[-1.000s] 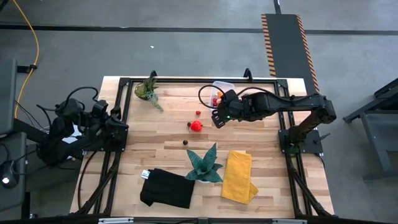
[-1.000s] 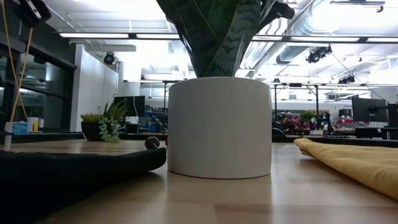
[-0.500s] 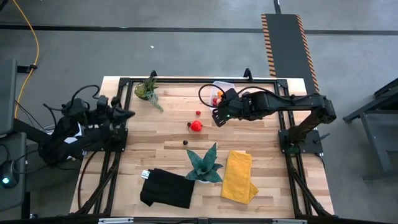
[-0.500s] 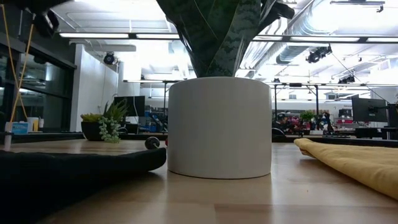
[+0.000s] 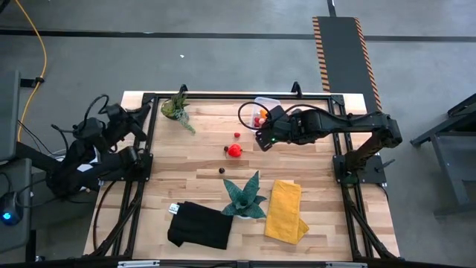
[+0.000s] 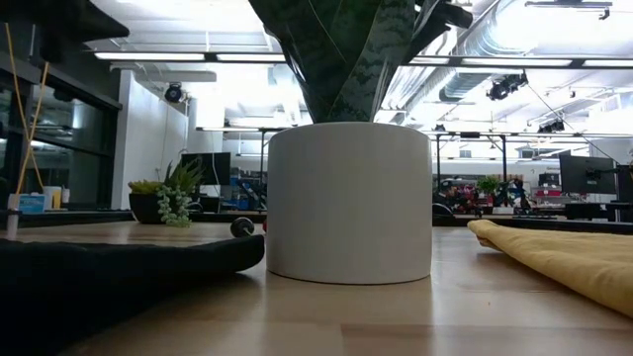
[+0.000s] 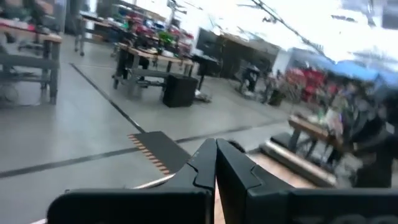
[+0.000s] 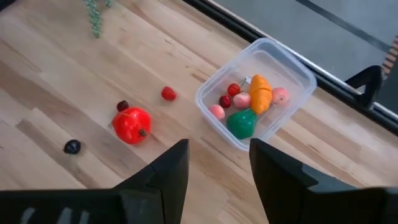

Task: Pick and placing Produce into tupperware
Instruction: Put the black cherry into the transparent container

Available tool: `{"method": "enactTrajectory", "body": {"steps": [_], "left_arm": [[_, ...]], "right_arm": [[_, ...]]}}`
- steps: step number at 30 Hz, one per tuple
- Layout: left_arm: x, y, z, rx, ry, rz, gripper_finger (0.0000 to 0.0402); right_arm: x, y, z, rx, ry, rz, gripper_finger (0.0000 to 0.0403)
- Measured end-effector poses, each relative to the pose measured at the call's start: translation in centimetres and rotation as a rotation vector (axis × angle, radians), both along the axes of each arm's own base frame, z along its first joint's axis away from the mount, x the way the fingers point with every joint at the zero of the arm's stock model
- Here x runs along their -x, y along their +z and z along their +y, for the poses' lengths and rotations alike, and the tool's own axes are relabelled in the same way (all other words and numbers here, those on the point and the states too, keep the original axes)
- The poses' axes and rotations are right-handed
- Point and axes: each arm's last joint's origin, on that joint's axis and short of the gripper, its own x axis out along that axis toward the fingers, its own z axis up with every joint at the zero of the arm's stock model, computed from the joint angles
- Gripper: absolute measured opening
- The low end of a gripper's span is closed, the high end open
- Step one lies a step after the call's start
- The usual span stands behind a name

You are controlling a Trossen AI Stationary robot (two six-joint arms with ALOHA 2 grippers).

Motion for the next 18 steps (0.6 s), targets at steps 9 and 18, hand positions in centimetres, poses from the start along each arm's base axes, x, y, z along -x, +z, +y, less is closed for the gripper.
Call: {"method": "enactTrajectory", "body": {"steps": [9, 18], "left_arm": [[-4.8, -3.8, 1.9, 0.091, -0.407, 0.033, 0.0001], [-5.7, -3.5, 1.9, 0.179, -0.568, 0.002, 0.0001]], "right_arm": [[0.3, -0.1, -0.4, 0.029, -0.001, 0.046, 0.0160], [0.4, -0.2, -0.7, 0.019, 0.019, 0.074, 0.0160]]}}
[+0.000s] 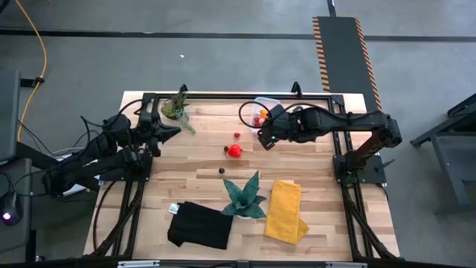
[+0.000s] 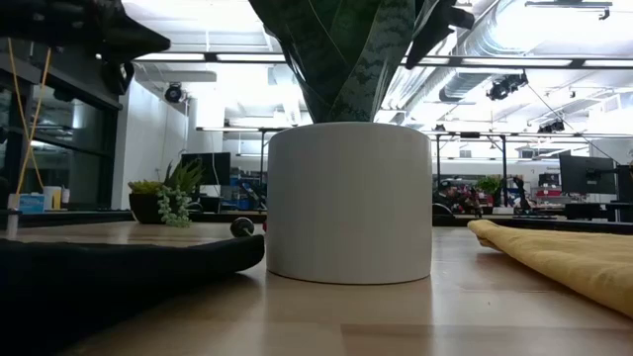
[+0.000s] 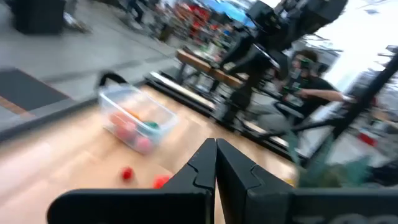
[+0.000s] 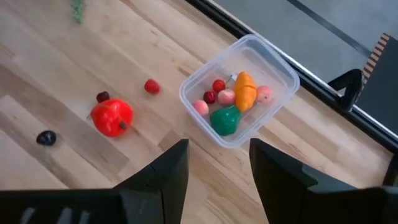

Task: Pick and placing Produce into tupperware
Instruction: Put the black cherry into the transparent container

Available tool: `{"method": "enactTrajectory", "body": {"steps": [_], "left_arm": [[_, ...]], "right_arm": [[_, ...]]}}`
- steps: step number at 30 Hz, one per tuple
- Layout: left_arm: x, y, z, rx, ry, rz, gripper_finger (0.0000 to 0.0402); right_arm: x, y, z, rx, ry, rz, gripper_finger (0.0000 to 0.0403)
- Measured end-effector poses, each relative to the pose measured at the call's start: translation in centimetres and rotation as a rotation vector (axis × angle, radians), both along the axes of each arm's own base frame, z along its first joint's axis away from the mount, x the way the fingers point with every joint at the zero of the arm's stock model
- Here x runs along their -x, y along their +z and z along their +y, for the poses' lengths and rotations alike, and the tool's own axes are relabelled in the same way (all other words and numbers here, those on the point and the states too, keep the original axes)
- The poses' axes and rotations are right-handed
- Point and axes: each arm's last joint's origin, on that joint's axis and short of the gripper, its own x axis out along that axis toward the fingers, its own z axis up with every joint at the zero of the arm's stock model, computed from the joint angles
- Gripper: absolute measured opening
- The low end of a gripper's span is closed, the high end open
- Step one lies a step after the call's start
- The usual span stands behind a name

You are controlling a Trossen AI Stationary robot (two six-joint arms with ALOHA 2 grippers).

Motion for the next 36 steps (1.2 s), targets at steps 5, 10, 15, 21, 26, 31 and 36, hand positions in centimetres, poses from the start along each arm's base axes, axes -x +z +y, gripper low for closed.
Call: {"method": "enactTrajectory", "body": {"steps": [5, 10, 15, 21, 26, 31, 36], "left_arm": [[0.0, -0.5, -0.5, 0.097, -0.088, 0.024, 0.0001], [-0.4, -0.6, -1.1, 0.073, -0.080, 0.040, 0.0000], [-1.3, -0.8, -2.1, 0.054, -0.057, 0.077, 0.0000], [-2.3, -1.3, -3.8, 0.068, -0.065, 0.129, 0.0000], [-2.8, -1.6, -5.3, 0.085, -0.065, 0.154, 0.0000], [-3.2, -2.1, -6.7, 0.119, -0.055, 0.174, 0.0000], [-3.7, -2.8, -8.1, 0.133, -0.010, 0.200, 0.0000]], "right_arm": [[0.2, -0.1, 0.0, 0.001, 0.008, 0.029, 0.0160], [0.2, -0.1, 0.0, 0.005, 0.015, 0.036, 0.0160], [0.2, -0.1, 0.0, 0.004, 0.015, 0.036, 0.0160], [0.2, -0.1, 0.0, 0.004, 0.016, 0.036, 0.0160], [0.2, -0.1, 0.1, -0.003, 0.019, 0.038, 0.0160], [0.2, -0.1, 0.4, -0.003, 0.027, 0.038, 0.0160], [0.2, -0.1, 0.8, -0.003, 0.041, 0.038, 0.0160]]}}
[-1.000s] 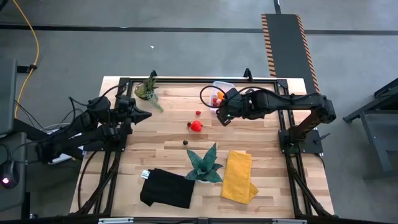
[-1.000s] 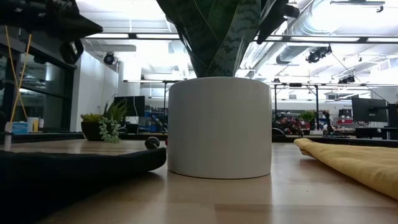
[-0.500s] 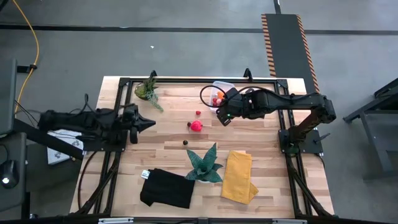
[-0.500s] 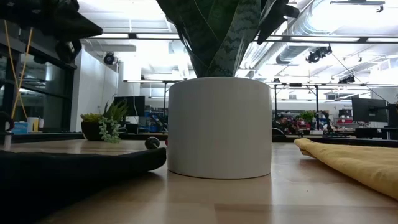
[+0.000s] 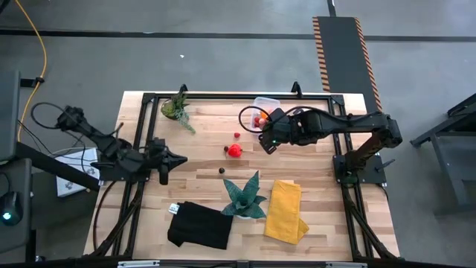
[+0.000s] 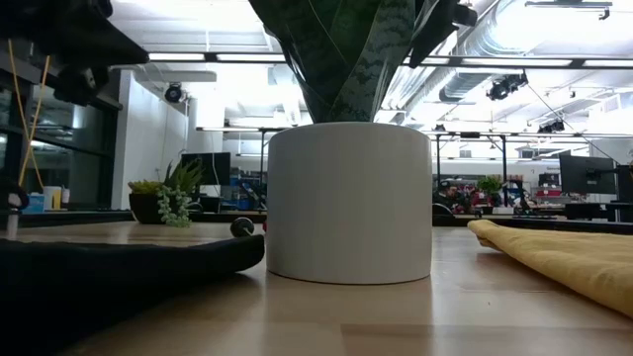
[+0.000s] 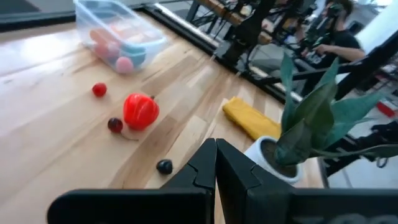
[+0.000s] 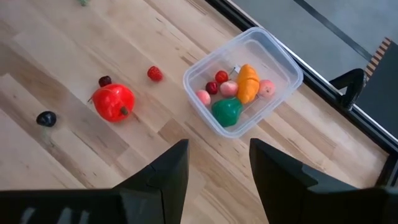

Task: Pick and placing Produce into tupperware
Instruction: Put the black cherry into the transparent container

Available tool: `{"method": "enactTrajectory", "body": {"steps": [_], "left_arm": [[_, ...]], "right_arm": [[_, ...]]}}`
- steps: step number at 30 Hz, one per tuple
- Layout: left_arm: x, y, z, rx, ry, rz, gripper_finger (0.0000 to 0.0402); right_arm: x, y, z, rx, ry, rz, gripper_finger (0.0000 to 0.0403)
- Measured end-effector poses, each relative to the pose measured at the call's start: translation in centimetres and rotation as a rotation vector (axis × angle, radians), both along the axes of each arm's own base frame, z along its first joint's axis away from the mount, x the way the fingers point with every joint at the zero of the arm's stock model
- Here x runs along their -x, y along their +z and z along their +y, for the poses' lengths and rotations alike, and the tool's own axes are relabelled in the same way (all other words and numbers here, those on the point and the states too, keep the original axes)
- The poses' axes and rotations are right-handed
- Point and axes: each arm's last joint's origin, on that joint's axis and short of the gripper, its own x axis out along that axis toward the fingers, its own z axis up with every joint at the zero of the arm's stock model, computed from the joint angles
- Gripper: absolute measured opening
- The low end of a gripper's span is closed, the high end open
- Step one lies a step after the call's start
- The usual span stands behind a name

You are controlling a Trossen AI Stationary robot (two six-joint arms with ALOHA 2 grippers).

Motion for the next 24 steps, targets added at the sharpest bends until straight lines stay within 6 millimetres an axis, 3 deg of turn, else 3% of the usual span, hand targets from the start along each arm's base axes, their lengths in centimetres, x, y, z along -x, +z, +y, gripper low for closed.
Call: {"method": "enactTrajectory", "body": {"steps": [11, 24], "left_arm": [[-0.9, -1.6, -3.0, 0.009, 0.126, -0.015, 0.0000], [-1.8, -4.7, -5.2, 0.000, 0.163, 0.061, 0.0000]], "right_arm": [[0.0, 0.0, 0.4, 0.000, 0.012, 0.000, 0.0160], [0.0, 0.0, 0.9, 0.000, 0.030, 0.001, 0.0160]]}}
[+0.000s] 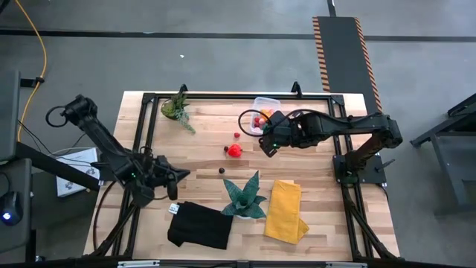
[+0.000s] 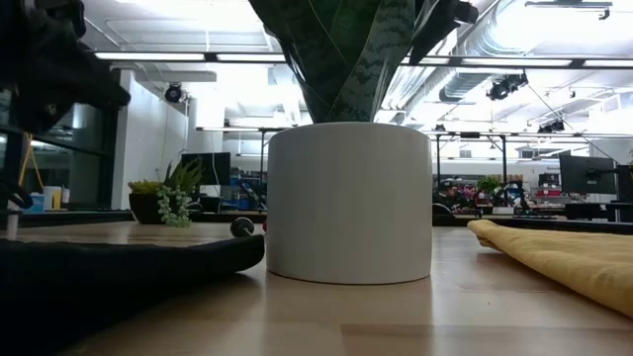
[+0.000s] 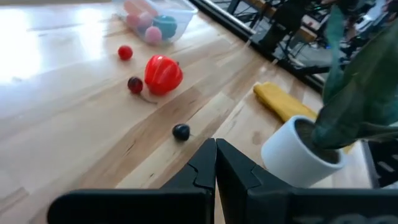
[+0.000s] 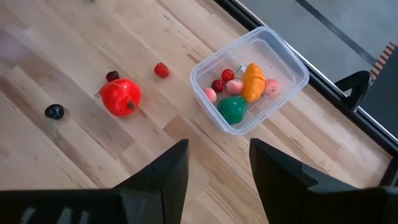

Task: Pick and placing Produce into tupperware
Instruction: Put the black cherry into the transparent container

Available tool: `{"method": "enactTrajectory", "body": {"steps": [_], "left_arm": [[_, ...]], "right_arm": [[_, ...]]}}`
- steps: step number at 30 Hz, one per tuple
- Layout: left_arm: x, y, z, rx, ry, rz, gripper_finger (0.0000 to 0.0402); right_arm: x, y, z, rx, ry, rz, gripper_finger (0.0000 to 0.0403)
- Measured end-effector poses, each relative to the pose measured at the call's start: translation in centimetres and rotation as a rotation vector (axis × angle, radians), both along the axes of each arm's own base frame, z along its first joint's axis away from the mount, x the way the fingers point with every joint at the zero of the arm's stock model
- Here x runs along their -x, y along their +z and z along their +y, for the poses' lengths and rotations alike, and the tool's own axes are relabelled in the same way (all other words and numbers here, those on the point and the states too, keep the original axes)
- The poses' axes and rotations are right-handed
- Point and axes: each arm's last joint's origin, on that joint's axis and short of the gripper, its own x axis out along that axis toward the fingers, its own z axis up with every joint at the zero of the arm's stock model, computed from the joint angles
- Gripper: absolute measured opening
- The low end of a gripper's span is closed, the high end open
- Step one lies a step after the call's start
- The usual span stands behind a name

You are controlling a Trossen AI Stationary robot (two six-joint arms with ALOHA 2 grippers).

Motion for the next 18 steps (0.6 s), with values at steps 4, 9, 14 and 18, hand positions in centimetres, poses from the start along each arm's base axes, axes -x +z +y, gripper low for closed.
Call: {"method": "enactTrajectory", "body": {"steps": [4, 9, 14, 18], "left_arm": [[-0.4, -0.8, -0.4, 0.006, 0.019, 0.010, 0.0000], [-0.7, -1.7, -0.6, 0.025, 0.062, 0.009, 0.0000], [-0.9, -2.5, -0.7, 0.013, 0.087, 0.021, 0.0000], [-1.0, -2.9, -0.8, 0.007, 0.098, 0.030, 0.0000]], "right_arm": [[0.0, 0.0, 0.0, 0.000, 0.001, 0.003, 0.0160], [0.0, 0.0, 0.0, 0.000, 0.001, 0.003, 0.0160], [0.1, 0.0, 0.0, 0.000, 0.002, 0.015, 0.0160], [0.2, -0.1, 0.0, 0.000, 0.003, 0.019, 0.0160]]}}
